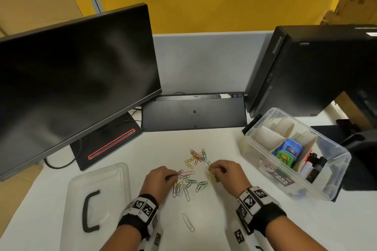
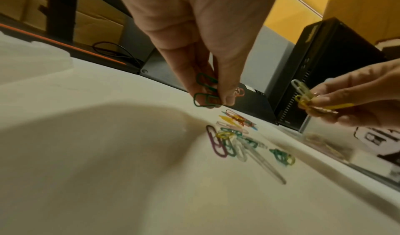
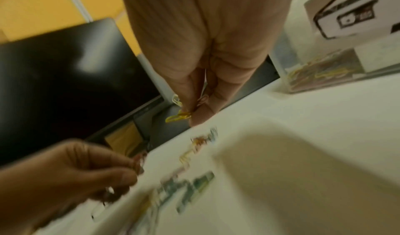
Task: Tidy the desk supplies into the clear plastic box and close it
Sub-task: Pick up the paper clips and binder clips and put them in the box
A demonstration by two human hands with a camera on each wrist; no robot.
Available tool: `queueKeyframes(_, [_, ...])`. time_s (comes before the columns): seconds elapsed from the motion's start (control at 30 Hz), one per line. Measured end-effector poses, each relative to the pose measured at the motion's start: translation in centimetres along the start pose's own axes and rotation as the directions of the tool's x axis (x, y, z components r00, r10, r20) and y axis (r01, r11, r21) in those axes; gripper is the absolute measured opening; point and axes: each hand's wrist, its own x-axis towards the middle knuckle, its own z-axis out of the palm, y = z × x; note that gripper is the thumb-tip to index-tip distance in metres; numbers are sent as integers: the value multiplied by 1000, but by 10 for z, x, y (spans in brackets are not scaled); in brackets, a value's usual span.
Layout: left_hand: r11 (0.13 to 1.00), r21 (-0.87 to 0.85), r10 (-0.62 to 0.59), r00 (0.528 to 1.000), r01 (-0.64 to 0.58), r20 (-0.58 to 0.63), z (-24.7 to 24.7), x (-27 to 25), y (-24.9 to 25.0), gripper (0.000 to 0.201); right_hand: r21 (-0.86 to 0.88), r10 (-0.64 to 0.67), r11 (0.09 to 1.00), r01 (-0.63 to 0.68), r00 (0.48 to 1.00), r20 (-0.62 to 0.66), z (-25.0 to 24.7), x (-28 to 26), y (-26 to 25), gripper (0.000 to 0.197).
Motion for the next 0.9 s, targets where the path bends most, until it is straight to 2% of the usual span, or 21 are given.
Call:
queueKeyframes(0.07, [998, -61, -30, 999, 28, -40, -1, -3, 1, 18, 165, 14, 986, -9, 1000, -25, -19, -5, -9, 20])
queueKeyframes(0.17, [988, -156, -38, 993, 21, -108, -1, -7, 5, 15, 393, 47, 919, -9, 995, -88, -58, -10, -22, 23])
queueKeyframes(0.23, [979, -206, -31, 991, 3, -133, -2, -10, 10, 14, 450, 59, 893, 23, 984, -169, -88, -12, -25, 22])
queueKeyframes(0.3, [968, -251, -34, 989, -2, -141, -1, -13, 16, 14, 423, 68, 904, 54, 961, -269, -118, -13, -24, 22])
queueKeyframes(0.37, [958, -286, -35, 988, -10, -152, 0, -15, 22, 14, 348, 94, 937, 42, 927, -364, -143, -11, -18, 24])
queueKeyframes(0.43, [952, -305, -34, 986, -18, -164, 2, -16, 29, 14, 220, 117, 975, -24, 900, -420, -159, 0, -7, 26])
queueKeyframes(0.5, [948, -317, -34, 986, -19, -163, 3, -17, 36, 14, 2, 131, 990, -140, 914, -383, -163, 15, 3, 24])
queueKeyframes(0.6, [944, -328, -27, 988, -25, -153, 5, -20, 44, 14, -361, 202, 889, -282, 949, -244, -155, 38, 5, 15])
queueKeyframes(0.7, [940, -340, -24, 988, -29, -150, 8, -23, 51, 14, -557, 278, 775, -300, 952, -126, -150, 50, -3, 26])
queueKeyframes(0.77, [929, -369, -29, 988, -29, -151, 9, -26, 54, 14, -621, 298, 740, -259, 954, -42, -153, 49, -11, 33])
queueKeyframes(0.83, [921, -388, -32, 988, -30, -152, 11, -28, 58, 14, -651, 237, 733, -197, 971, -28, -158, 40, -15, 26])
queueKeyframes(0.9, [915, -403, -32, 988, -32, -152, 14, -31, 63, 14, -574, 160, 801, -170, 985, -69, -165, 21, -10, 25])
